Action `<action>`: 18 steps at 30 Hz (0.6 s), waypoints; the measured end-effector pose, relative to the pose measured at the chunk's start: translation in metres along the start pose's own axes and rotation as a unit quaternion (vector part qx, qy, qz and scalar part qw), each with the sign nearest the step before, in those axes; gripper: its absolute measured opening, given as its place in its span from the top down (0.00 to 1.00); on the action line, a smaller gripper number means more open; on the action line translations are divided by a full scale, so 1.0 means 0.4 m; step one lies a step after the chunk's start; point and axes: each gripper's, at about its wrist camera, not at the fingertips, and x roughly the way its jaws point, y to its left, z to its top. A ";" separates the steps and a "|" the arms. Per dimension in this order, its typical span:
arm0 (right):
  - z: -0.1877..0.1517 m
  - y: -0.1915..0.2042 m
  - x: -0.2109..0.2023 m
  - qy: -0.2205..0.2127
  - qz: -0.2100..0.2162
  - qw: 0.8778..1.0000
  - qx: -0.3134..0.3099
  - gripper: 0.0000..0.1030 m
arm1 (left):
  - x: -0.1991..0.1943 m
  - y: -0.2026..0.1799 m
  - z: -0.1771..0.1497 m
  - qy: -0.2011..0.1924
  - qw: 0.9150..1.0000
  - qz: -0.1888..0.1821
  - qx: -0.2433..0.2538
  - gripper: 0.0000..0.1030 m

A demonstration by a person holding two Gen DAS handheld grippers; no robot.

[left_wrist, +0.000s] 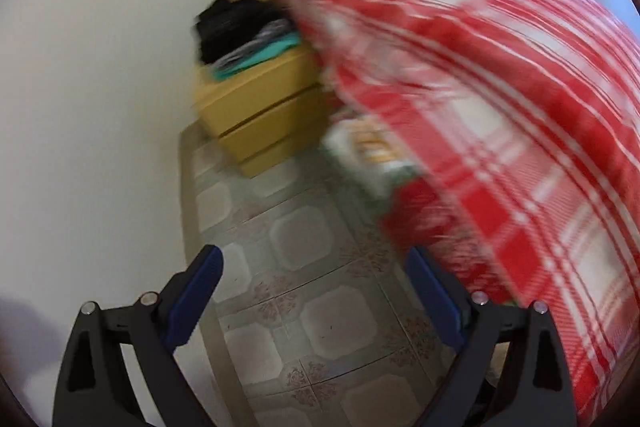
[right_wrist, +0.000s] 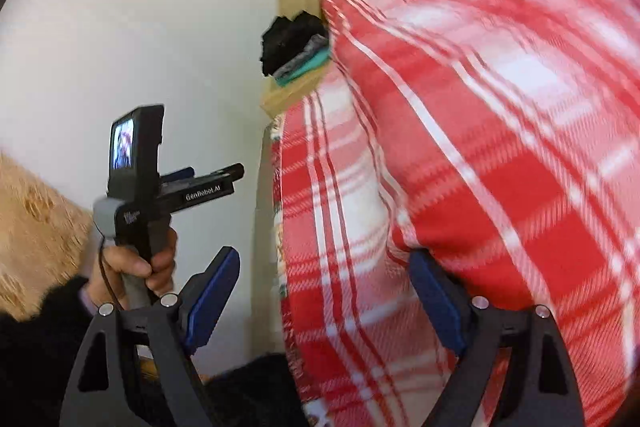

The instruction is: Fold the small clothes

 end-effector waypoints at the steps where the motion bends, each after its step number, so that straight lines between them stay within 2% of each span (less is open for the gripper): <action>1: 0.006 0.005 -0.001 -0.001 -0.006 1.000 -0.006 0.15 | 0.003 0.017 0.004 -0.004 1.000 0.006 -0.011 0.07; 4: 0.029 0.002 -0.015 -0.019 -0.014 1.000 -0.006 0.15 | 0.000 0.018 0.008 -0.016 1.000 -0.005 -0.017 0.07; 7: 0.068 -0.018 -0.054 -0.060 -0.076 0.995 -0.010 0.15 | -0.015 -0.027 0.018 -0.031 0.999 -0.034 -0.020 0.07; 12: 0.112 -0.071 -0.064 -0.079 -0.128 0.989 0.003 0.15 | -0.046 -0.076 0.029 -0.047 0.994 -0.092 -0.017 0.07; 15: 0.116 -0.089 -0.045 -0.081 -0.138 0.987 0.020 0.15 | -0.065 -0.096 0.026 -0.063 0.992 -0.108 0.006 0.07; 18: 0.098 -0.104 -0.046 -0.082 -0.139 0.986 0.033 0.15 | -0.057 -0.098 0.024 -0.063 0.991 -0.120 0.006 0.07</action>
